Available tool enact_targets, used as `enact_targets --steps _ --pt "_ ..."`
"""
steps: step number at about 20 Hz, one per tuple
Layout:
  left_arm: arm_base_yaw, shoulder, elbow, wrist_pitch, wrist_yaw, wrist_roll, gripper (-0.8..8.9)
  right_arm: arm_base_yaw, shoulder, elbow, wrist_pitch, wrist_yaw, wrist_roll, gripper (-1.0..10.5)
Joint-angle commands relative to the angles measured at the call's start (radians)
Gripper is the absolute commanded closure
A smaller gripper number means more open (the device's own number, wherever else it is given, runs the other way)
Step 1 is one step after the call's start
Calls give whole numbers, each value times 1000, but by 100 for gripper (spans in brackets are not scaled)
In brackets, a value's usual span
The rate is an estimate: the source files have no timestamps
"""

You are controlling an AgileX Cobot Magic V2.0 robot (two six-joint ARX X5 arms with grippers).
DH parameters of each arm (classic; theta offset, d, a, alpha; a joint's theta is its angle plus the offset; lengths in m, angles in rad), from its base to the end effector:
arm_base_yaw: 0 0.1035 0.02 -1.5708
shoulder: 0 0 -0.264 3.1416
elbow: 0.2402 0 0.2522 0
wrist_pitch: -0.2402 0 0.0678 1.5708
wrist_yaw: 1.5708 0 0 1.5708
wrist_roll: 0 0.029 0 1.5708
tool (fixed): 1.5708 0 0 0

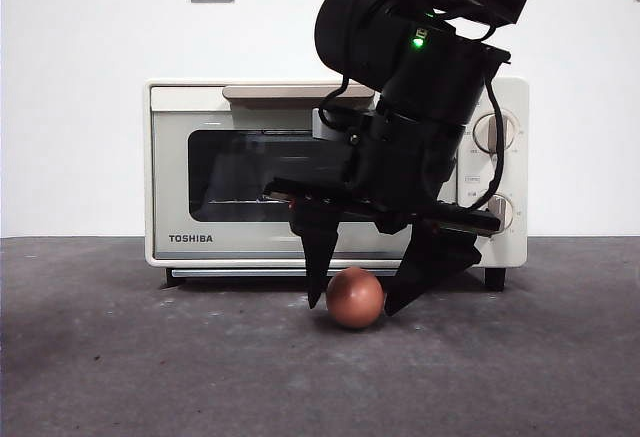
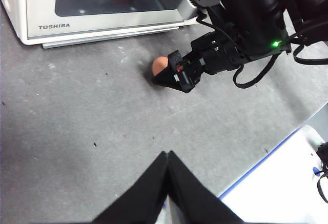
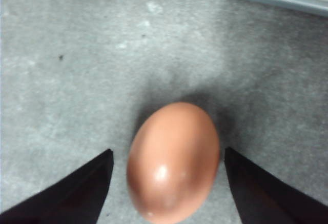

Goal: Eggoven

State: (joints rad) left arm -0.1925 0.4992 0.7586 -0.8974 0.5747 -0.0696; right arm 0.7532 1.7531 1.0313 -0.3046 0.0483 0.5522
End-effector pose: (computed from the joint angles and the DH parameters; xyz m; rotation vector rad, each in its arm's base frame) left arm 0.0790 -0.0315 0.2958 -0.1880 0.6676 -0.7184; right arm 0.2501 0.2325 0.1635 0.0817 1.0932 0.3513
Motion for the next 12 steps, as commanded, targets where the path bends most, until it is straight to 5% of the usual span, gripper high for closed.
enact_targets --steps 1,8,12 --pt "-6 4 19 7 1 7 806 10 30 20 13 5 17 677" --pt "-6 4 19 8 0 8 806 10 33 20 11 2 14 933" --pt "-6 11 19 44 -8 3 806 14 10 20 -21 -32 -23 944"
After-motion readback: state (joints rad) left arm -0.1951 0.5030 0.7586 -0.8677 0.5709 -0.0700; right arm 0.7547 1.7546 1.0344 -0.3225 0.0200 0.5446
